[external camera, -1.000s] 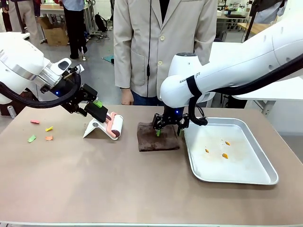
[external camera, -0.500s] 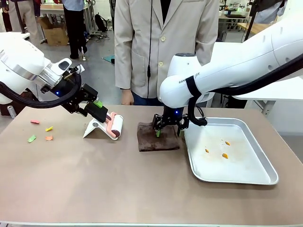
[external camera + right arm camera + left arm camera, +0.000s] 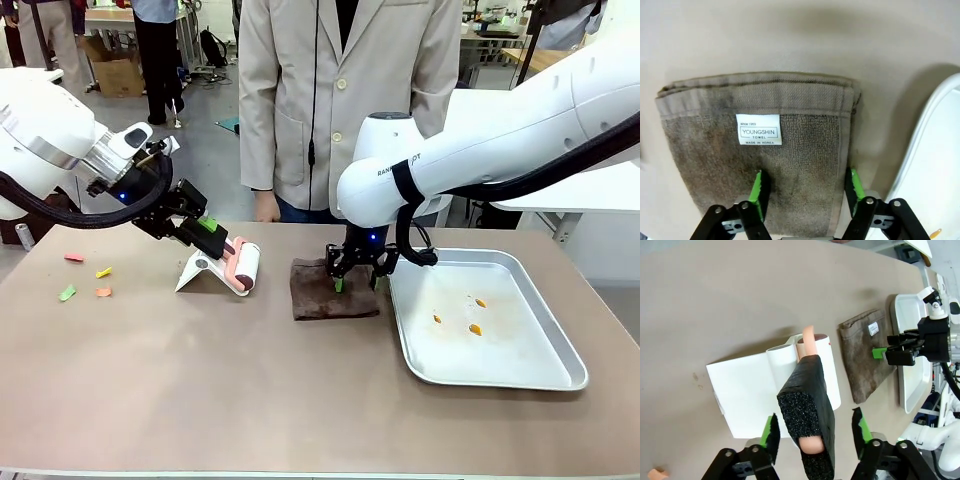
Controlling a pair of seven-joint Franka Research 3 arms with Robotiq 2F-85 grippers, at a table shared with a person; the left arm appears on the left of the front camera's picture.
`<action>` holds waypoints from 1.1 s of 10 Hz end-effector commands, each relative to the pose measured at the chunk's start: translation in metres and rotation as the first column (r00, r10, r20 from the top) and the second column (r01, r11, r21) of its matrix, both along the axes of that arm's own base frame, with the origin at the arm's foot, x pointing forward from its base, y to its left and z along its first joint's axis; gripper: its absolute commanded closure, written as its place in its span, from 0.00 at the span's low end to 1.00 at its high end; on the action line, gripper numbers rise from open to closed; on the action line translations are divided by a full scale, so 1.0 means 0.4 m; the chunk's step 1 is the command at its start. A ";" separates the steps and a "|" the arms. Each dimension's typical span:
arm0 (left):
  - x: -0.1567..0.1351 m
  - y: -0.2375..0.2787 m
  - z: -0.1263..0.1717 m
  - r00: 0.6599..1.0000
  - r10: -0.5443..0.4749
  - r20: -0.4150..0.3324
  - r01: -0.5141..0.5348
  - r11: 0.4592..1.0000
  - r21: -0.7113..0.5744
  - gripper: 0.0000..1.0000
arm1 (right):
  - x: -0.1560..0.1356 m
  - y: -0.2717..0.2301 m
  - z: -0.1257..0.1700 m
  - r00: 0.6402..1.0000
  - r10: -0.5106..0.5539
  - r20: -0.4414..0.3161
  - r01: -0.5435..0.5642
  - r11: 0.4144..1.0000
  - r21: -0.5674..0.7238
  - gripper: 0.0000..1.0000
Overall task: Clean the surface of the table.
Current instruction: Hold the Lint Roller with your left hand and the towel with your right hand.
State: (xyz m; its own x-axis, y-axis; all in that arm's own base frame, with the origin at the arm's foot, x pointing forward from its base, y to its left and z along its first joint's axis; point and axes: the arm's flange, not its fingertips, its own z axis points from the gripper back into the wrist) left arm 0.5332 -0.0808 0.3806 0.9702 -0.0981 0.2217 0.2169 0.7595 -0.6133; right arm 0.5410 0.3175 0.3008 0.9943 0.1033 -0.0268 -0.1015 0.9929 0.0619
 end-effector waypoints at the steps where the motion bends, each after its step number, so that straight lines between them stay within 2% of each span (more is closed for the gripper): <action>1: 0.009 -0.011 0.000 1.000 0.002 0.025 -0.002 1.000 -0.005 1.00 | 0.012 0.017 -0.002 1.000 -0.021 0.001 0.021 0.999 -0.038 1.00; 3: 0.008 -0.014 0.002 0.999 0.021 0.044 -0.021 1.000 0.002 1.00 | 0.011 0.020 -0.004 1.000 -0.017 -0.002 0.017 0.999 -0.036 1.00; 4: 0.007 -0.015 0.003 0.998 0.023 0.050 -0.023 1.000 0.001 0.95 | 0.010 0.021 -0.004 1.000 -0.014 -0.002 0.014 0.999 -0.038 0.95; 5: 0.006 -0.015 0.004 0.998 0.022 0.053 -0.022 1.000 -0.001 1.00 | 0.011 0.021 -0.005 1.000 -0.015 -0.002 0.015 0.999 -0.038 1.00; 11: -0.004 -0.011 0.018 0.997 0.027 0.070 -0.025 0.999 -0.022 1.00 | 0.009 0.012 0.001 1.000 -0.012 -0.003 0.012 1.000 0.018 1.00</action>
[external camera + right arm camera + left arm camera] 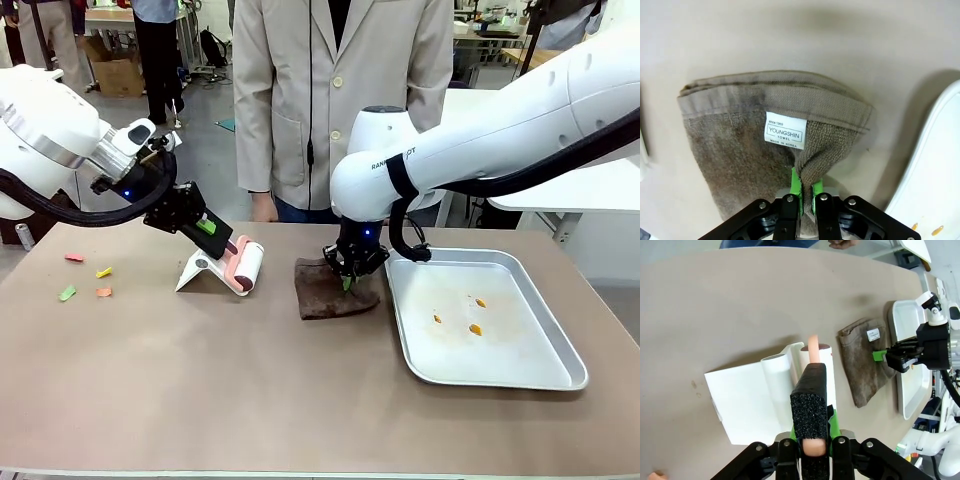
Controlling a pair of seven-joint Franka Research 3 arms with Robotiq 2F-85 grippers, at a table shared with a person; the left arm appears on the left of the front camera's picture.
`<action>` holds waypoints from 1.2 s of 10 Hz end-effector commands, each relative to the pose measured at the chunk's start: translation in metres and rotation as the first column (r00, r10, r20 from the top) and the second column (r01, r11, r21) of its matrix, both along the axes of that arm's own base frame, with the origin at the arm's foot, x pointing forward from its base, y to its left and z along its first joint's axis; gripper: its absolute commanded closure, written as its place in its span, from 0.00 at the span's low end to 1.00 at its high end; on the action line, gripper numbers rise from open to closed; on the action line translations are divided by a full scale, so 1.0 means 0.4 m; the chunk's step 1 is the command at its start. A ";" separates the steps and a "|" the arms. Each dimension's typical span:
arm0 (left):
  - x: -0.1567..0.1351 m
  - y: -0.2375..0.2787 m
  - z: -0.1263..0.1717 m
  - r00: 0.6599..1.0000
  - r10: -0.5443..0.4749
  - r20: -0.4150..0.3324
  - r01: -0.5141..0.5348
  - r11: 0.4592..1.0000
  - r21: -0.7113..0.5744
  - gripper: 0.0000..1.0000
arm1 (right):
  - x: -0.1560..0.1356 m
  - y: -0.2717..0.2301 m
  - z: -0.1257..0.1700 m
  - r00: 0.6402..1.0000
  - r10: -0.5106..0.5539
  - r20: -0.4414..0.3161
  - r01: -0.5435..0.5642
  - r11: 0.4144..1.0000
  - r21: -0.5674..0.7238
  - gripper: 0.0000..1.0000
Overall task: Clean the surface of the table.
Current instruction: Hold the Lint Roller with your left hand and the towel with your right hand.
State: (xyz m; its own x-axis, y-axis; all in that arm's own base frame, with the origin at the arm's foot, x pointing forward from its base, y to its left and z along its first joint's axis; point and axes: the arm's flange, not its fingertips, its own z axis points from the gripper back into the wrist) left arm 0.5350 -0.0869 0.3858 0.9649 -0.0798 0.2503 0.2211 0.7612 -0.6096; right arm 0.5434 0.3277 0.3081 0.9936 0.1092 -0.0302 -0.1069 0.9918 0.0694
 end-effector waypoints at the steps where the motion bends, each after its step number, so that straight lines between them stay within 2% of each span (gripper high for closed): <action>1: -0.014 0.012 0.012 0.999 0.007 0.041 -0.005 0.999 -0.035 1.00 | 0.000 -0.024 -0.005 1.000 -0.018 0.006 0.018 0.998 0.060 1.00; 3: -0.036 0.046 0.040 0.998 0.030 0.055 -0.025 0.996 -0.082 1.00 | -0.016 -0.069 0.039 0.998 -0.063 0.011 0.060 0.975 0.212 1.00; 5: -0.074 0.112 0.091 0.995 0.050 0.083 -0.033 0.981 -0.193 1.00 | -0.044 -0.151 0.108 0.996 -0.078 0.047 0.048 0.891 0.452 1.00; 7: -0.116 0.171 0.133 0.992 0.062 0.108 -0.027 0.952 -0.306 1.00 | -0.070 -0.231 0.158 0.996 -0.063 0.060 0.005 0.728 0.685 1.00; 8: -0.137 0.203 0.151 0.992 0.043 0.116 0.001 0.935 -0.354 1.00 | -0.088 -0.277 0.177 0.995 -0.052 0.086 -0.036 0.610 0.791 1.00; 11: -0.195 0.321 0.180 0.996 -0.016 0.088 0.060 0.858 -0.511 1.00 | -0.156 -0.394 0.217 0.984 -0.012 0.177 -0.160 0.369 0.915 1.00; 12: -0.220 0.368 0.181 0.999 -0.003 0.038 0.023 0.839 -0.544 1.00 | -0.180 -0.442 0.229 0.979 -0.003 0.202 -0.192 0.300 0.934 1.00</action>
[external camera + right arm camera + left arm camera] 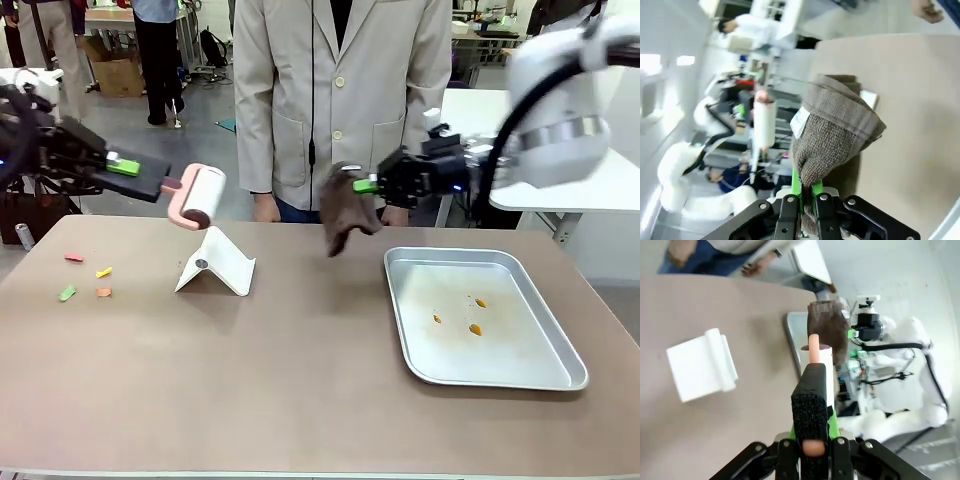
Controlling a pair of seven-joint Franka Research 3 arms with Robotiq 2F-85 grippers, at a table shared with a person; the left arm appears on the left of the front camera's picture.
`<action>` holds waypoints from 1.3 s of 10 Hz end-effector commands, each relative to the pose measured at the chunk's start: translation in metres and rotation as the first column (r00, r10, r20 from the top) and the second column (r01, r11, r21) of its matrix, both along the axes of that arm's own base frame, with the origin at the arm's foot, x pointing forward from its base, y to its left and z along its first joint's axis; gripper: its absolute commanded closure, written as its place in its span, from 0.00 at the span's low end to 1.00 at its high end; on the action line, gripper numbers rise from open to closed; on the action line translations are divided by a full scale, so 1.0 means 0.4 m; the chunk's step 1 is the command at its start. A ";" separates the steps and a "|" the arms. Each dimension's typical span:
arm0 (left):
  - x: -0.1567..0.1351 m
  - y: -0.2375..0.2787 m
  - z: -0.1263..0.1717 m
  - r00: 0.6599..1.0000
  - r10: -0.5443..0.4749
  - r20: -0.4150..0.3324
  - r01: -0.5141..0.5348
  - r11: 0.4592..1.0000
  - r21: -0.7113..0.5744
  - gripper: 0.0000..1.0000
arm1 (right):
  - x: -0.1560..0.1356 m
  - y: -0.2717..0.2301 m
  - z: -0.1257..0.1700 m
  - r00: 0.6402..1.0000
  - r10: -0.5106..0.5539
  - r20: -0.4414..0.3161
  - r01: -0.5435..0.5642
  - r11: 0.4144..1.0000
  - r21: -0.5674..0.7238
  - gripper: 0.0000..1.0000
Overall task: Clean the surface of the table.
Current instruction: Hold the Lint Roller with your left hand and the towel with your right hand.
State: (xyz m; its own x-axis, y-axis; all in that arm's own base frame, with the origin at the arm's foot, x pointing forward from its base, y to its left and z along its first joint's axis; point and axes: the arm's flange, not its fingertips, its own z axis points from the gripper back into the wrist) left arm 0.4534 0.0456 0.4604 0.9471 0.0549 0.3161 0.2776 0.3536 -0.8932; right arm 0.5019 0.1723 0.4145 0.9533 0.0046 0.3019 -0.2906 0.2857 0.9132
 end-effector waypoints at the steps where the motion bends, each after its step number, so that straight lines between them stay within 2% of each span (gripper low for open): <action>1: -0.047 0.100 -0.011 0.996 -0.037 -0.086 0.029 0.996 -0.089 1.00 | -0.104 -0.114 -0.021 0.994 0.108 -0.005 -0.106 0.987 0.117 1.00; 3: -0.098 0.225 -0.026 0.986 -0.061 -0.157 0.027 0.977 -0.212 1.00 | -0.158 -0.228 0.006 0.987 0.150 -0.052 -0.134 0.963 0.232 1.00; 4: -0.125 0.297 -0.039 0.981 -0.084 -0.175 0.036 0.964 -0.263 1.00 | -0.195 -0.293 0.025 0.988 0.132 -0.079 -0.104 0.954 0.282 1.00; 5: -0.157 0.389 -0.063 0.978 -0.134 -0.159 0.077 0.944 -0.321 1.00 | -0.245 -0.363 0.051 0.989 0.059 -0.134 -0.016 0.954 0.300 1.00; 7: -0.213 0.529 -0.110 0.989 -0.041 -0.145 -0.009 0.945 -0.326 1.00 | -0.325 -0.482 0.076 0.976 -0.095 -0.196 0.150 0.946 0.289 1.00; 8: -0.247 0.580 -0.133 0.993 -0.030 -0.111 -0.007 0.949 -0.316 1.00 | -0.358 -0.530 0.069 0.971 -0.135 -0.195 0.190 0.936 0.297 1.00; 10: -0.332 0.666 -0.170 0.999 0.017 -0.028 -0.024 0.950 -0.310 1.00 | -0.437 -0.604 0.048 0.969 -0.202 -0.140 0.235 0.929 0.287 1.00; 13: -0.363 0.668 -0.182 0.998 0.060 -0.023 -0.064 0.941 -0.331 1.00 | -0.465 -0.620 0.002 0.959 -0.250 -0.134 0.278 0.921 0.272 1.00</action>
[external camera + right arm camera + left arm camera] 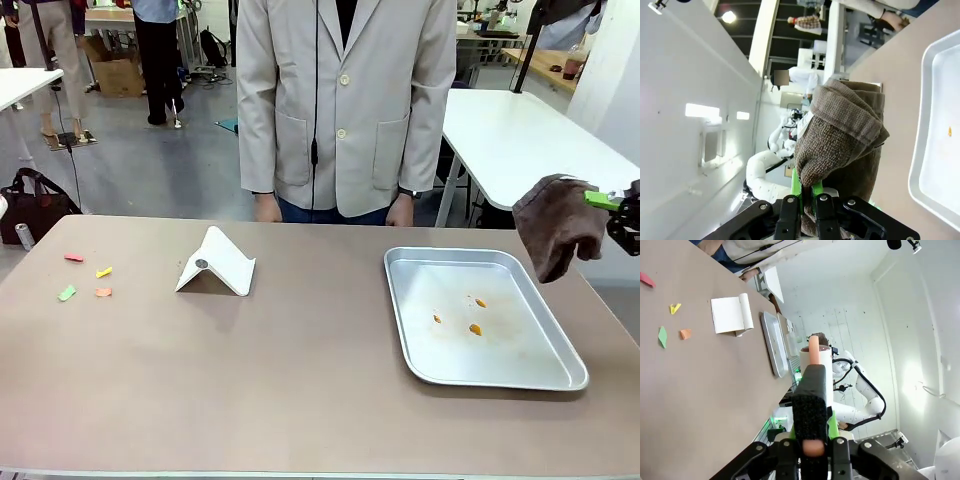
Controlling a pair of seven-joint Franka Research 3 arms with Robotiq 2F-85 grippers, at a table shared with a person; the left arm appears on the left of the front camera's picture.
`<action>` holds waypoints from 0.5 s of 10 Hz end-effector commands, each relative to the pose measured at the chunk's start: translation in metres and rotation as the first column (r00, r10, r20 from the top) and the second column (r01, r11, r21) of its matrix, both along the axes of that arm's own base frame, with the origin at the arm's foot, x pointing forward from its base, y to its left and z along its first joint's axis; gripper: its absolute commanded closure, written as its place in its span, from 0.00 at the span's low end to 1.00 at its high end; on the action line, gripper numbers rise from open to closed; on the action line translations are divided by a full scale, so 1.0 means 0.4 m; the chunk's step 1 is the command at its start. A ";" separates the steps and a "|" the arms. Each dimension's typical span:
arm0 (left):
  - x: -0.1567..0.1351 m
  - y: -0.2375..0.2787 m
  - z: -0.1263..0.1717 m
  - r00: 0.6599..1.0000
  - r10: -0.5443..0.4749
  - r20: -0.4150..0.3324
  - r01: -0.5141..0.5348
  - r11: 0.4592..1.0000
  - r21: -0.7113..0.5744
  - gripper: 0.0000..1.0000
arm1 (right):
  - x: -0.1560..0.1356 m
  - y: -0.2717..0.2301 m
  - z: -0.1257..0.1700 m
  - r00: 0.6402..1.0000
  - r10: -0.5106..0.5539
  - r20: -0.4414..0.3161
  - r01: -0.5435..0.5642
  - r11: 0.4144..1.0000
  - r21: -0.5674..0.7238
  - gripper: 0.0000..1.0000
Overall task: Clean the surface of the table.
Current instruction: Hold the Lint Roller with your left hand and the towel with your right hand.
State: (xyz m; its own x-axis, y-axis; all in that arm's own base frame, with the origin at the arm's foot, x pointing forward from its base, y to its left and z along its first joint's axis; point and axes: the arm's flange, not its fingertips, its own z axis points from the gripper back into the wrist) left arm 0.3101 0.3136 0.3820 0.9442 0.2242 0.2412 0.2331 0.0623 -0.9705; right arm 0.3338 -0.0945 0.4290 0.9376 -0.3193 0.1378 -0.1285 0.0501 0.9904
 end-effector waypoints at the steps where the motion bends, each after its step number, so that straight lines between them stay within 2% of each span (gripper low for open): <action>1: 0.010 0.005 0.010 0.999 0.041 -0.005 -0.042 0.999 -0.019 1.00 | -0.041 0.055 -0.038 1.000 -0.019 0.012 0.020 0.999 -0.043 1.00; 2: 0.000 0.000 0.000 1.000 0.000 0.000 0.000 1.000 0.000 1.00 | 0.000 0.000 0.000 1.000 0.000 0.000 0.000 1.000 0.000 1.00; 5: 0.000 0.000 0.000 1.000 0.000 0.000 0.000 1.000 0.000 1.00 | 0.000 0.000 0.000 1.000 0.000 0.000 0.000 1.000 0.000 1.00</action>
